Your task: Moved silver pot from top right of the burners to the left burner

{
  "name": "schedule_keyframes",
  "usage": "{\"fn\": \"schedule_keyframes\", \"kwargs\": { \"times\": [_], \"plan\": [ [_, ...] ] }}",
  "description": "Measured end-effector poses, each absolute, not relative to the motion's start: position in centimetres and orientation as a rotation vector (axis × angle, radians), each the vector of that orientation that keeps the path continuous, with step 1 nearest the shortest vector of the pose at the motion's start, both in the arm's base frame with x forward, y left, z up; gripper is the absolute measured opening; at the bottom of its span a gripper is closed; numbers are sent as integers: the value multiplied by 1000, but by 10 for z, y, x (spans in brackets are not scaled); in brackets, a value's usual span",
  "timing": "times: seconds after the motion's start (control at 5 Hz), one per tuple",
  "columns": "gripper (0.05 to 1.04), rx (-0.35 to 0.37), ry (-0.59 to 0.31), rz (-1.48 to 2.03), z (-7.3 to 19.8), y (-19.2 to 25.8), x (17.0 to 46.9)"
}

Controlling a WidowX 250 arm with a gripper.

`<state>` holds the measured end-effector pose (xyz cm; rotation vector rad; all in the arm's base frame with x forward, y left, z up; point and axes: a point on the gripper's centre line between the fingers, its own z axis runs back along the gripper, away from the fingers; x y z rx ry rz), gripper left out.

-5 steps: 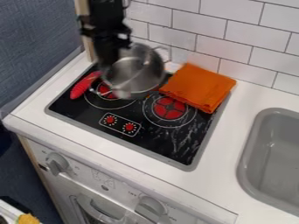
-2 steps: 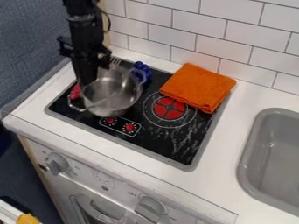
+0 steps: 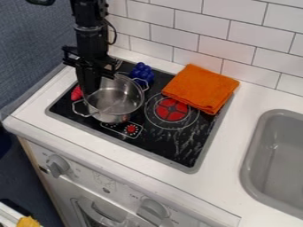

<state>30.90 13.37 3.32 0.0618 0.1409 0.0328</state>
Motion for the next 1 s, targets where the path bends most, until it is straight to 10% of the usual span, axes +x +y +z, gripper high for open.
{"fn": "schedule_keyframes", "kwargs": {
  "times": [0.6, 1.0],
  "plan": [
    [845, 23, -69, 81, 58, 137, 313],
    [1005, -39, -142, 49, 71, 127, 317]
  ]
}}
